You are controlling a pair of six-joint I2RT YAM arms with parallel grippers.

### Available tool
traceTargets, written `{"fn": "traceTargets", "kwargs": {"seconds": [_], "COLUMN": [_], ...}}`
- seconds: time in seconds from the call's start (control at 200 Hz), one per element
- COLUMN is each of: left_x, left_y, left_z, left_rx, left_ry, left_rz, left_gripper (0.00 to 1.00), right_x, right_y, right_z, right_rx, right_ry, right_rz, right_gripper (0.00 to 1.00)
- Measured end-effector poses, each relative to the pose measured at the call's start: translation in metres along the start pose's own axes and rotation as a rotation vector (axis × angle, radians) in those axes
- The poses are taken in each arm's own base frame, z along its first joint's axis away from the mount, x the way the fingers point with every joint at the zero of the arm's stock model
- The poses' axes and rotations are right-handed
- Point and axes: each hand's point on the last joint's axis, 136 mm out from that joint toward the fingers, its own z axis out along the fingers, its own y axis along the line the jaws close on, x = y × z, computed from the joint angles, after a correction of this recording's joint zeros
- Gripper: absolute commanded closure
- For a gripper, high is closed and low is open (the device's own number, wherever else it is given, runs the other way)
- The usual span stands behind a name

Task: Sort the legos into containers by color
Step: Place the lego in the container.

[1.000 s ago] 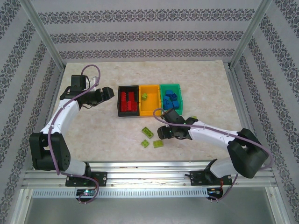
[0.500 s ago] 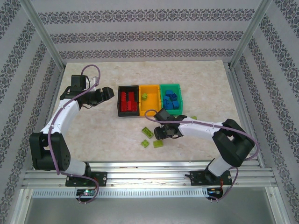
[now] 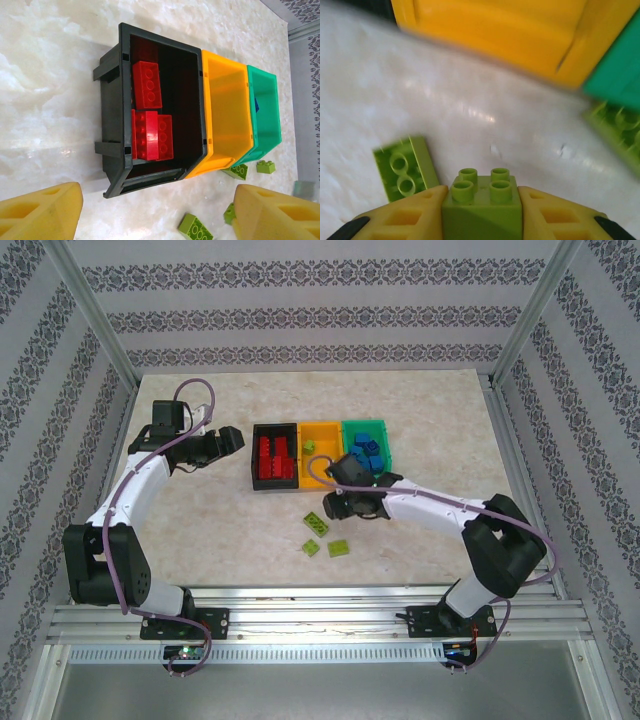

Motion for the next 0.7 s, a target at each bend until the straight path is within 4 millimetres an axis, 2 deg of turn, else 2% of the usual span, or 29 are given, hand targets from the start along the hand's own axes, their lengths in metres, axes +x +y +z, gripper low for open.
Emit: {"fn": "traceTargets", "kwargs": {"seconds": [0.195,0.34,0.415,0.555,0.615,0.704], "left_x": [0.000,0.000,0.000,0.000,0.000,0.000], "left_y": [0.000,0.000,0.000,0.000,0.000,0.000], "left_z": [0.000,0.000,0.000,0.000,0.000,0.000], "left_rx": [0.000,0.000,0.000,0.000,0.000,0.000], "left_ry": [0.000,0.000,0.000,0.000,0.000,0.000], "left_rz": [0.000,0.000,0.000,0.000,0.000,0.000], "left_gripper": [0.21,0.20,0.20,0.20,0.20,0.20], "right_x": [-0.083,-0.118,-0.120,-0.108,-0.097,-0.071], "right_y": [-0.005,-0.011,-0.014,-0.016,-0.019,-0.027], "right_z": [-0.017,-0.009,0.000,0.007,0.008,0.005], "right_rx": [-0.013,-0.019,-0.024,-0.030,-0.024,-0.009], "right_ry": [-0.152,-0.183,-0.170,-0.139,-0.124,-0.094], "right_rz": [0.038,0.051,0.057,0.059,0.060,0.064], "right_gripper": [0.60,0.53,0.53,0.53,0.52,0.52]}}
